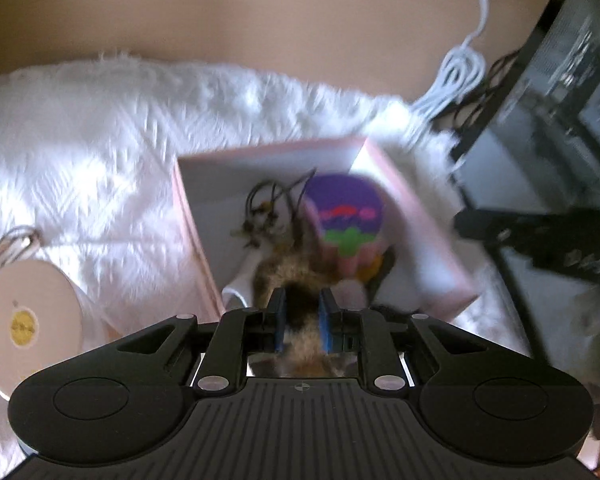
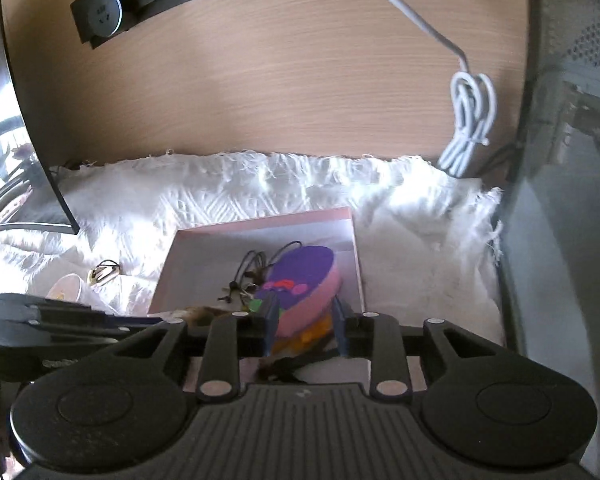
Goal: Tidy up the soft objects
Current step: 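Lower the keychain with the left gripper while the right lowers the cable into the pink box, then open both grippers to release the keychain and cable into the box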
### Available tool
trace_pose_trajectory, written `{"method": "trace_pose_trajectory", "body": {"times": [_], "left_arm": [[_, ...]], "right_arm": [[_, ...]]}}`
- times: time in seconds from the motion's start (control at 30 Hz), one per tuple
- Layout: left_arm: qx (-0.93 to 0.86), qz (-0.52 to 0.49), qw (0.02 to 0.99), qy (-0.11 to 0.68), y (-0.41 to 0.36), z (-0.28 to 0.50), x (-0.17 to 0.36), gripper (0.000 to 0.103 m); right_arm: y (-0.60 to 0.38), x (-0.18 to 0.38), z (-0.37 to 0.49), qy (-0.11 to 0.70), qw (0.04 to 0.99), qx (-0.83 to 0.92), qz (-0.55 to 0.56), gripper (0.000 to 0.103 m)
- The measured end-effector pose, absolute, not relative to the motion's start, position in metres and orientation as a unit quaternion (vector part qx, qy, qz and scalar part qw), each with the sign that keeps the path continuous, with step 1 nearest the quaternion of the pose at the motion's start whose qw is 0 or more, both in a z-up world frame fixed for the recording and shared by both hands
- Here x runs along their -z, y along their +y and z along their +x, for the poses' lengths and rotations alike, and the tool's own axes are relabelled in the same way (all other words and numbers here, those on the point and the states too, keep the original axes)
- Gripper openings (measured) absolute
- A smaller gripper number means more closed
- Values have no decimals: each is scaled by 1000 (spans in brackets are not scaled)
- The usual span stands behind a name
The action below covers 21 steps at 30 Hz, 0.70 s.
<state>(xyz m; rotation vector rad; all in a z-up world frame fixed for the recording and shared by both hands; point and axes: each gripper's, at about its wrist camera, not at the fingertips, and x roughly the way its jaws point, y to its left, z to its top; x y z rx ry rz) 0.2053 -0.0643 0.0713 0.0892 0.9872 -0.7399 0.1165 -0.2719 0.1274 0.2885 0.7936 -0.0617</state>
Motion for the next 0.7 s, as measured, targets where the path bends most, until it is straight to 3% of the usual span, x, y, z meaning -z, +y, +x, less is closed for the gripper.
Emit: {"method": "trace_pose_trajectory", "body": {"times": [0.3, 0.57, 0.7], "left_arm": [[341, 100, 808, 470, -106, 226, -46, 29], [330, 134, 817, 454, -115, 224, -61, 34], [338, 133, 827, 428, -101, 208, -82, 33]], "right_arm": [[-276, -112, 122, 396, 905, 17, 155, 30], [-271, -122, 120, 390, 910, 19, 140, 31], [-264, -136, 110, 377, 917, 34, 128, 41]]}}
